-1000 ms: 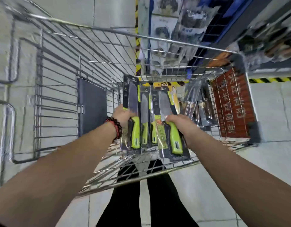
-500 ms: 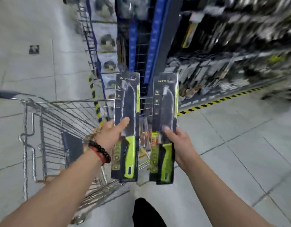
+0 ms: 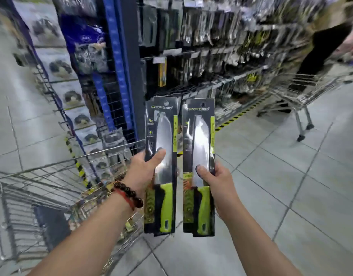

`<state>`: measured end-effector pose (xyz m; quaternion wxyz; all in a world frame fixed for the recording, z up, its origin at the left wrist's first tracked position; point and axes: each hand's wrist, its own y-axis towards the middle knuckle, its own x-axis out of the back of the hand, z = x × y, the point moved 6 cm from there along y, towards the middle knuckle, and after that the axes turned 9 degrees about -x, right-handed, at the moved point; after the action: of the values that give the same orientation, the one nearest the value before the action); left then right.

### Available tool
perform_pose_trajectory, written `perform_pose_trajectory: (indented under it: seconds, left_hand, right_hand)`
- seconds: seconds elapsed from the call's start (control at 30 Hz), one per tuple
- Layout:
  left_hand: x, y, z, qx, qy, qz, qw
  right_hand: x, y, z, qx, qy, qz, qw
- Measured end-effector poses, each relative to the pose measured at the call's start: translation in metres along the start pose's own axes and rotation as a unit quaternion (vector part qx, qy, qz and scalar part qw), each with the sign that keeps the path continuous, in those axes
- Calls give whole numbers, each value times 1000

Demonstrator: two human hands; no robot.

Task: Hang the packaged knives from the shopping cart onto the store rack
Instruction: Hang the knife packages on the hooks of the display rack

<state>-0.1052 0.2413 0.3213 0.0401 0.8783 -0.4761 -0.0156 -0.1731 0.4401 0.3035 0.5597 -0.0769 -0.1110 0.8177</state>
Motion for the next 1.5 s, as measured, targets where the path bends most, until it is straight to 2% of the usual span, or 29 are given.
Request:
perform_pose_trajectory:
  seconds: [0.3, 0.5, 0.7, 1.1, 1.5]
  left_hand:
    - [-165, 8, -26, -26, -13, 37, 999]
    - [-230, 20, -33, -48, -22, 28, 998]
    - [-245, 70, -33, -50, -14, 1, 999]
    - [-237, 248, -3, -62, -47, -36, 996]
    - [-243, 406, 34, -35, -15, -89, 995]
  right_hand:
    - [162, 8, 26, 5, 27, -46, 999]
    - [221, 44, 40, 20, 36, -61, 997]
    - [225, 109, 56, 25, 38, -49, 998]
    - [199, 276, 110, 31, 0, -44, 999]
    - [171, 460, 134, 7, -21, 15, 1000]
